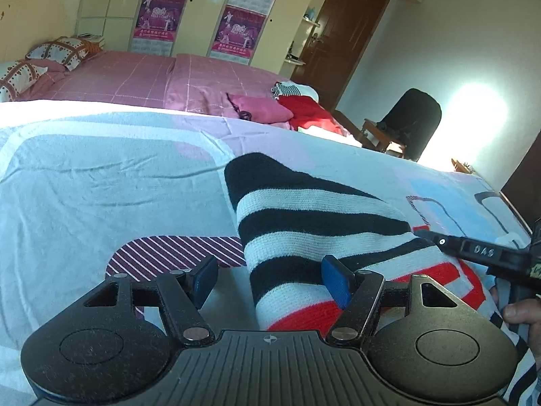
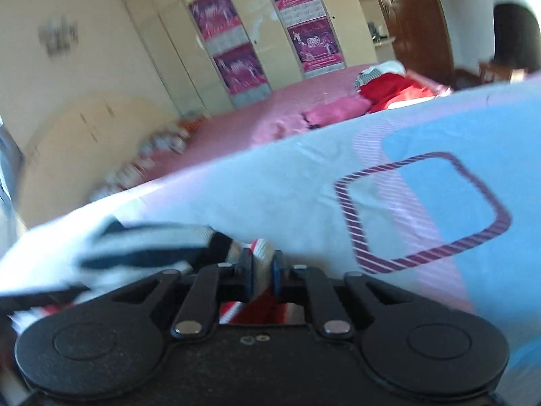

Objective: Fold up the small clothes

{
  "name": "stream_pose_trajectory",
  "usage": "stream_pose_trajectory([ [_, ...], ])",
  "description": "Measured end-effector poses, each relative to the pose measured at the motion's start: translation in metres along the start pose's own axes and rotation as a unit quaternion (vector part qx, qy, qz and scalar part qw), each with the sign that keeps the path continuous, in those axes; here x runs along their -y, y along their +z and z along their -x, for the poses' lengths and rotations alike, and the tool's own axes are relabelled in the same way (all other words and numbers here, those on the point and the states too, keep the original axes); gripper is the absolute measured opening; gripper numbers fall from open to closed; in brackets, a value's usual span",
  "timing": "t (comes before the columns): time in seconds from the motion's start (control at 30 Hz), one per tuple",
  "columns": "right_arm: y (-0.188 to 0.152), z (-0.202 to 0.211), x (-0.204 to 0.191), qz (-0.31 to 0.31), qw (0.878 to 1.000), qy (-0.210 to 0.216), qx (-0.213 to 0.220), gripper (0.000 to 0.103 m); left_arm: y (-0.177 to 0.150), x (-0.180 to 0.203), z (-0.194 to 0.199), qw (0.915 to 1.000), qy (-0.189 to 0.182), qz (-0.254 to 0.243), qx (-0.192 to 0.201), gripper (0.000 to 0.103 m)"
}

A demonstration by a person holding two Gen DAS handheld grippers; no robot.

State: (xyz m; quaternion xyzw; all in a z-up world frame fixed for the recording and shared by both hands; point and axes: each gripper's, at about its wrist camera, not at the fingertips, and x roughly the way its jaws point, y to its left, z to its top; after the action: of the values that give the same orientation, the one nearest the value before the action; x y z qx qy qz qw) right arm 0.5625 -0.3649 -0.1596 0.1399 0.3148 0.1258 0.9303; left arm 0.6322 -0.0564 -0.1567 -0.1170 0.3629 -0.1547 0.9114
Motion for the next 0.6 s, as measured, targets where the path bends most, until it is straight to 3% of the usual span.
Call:
stream_pose_trajectory([
  [0.07, 0.001, 0.002, -0.01, 0.014, 1.0, -0.02, 0.001, 0.018, -0.001, 0.0, 0.001, 1.0, 0.001, 0.0, 0.001, 0.067],
  [0.13, 0.006, 0.015, -0.01, -0.012, 1.0, -0.023, -0.002, 0.038, -0.001, -0.001, 0.01, 1.0, 0.002, -0.002, 0.0, 0.067],
  [0.2, 0.005, 0.039, -0.003, -0.06, 0.998, 0.018, 0.001, 0.041, -0.002, -0.003, 0.028, 0.9999, -0.012, -0.004, 0.005, 0.067],
  [0.27, -0.002, 0.064, -0.001, -0.082, 0.995, 0.057, -0.004, 0.041, -0.007, -0.006, 0.045, 0.9996, -0.026, -0.003, 0.005, 0.067],
  [0.43, -0.026, 0.082, -0.002, -0.108, 0.99, 0.065, -0.056, 0.041, -0.029, -0.006, 0.058, 0.9963, -0.08, 0.003, -0.033, 0.067],
  [0.47, -0.029, 0.079, -0.001, -0.117, 0.989, 0.066, -0.067, 0.036, -0.032, -0.007, 0.057, 0.9956, -0.086, 0.009, -0.037, 0.067],
  [0.5, -0.033, 0.076, 0.0, -0.128, 0.986, 0.074, -0.077, 0.022, -0.033, -0.011, 0.054, 0.9948, -0.089, 0.024, -0.044, 0.067],
  [0.6, -0.038, 0.075, 0.001, -0.138, 0.985, 0.076, -0.075, 0.02, -0.03, -0.016, 0.055, 0.9935, -0.093, 0.042, -0.05, 0.067],
])
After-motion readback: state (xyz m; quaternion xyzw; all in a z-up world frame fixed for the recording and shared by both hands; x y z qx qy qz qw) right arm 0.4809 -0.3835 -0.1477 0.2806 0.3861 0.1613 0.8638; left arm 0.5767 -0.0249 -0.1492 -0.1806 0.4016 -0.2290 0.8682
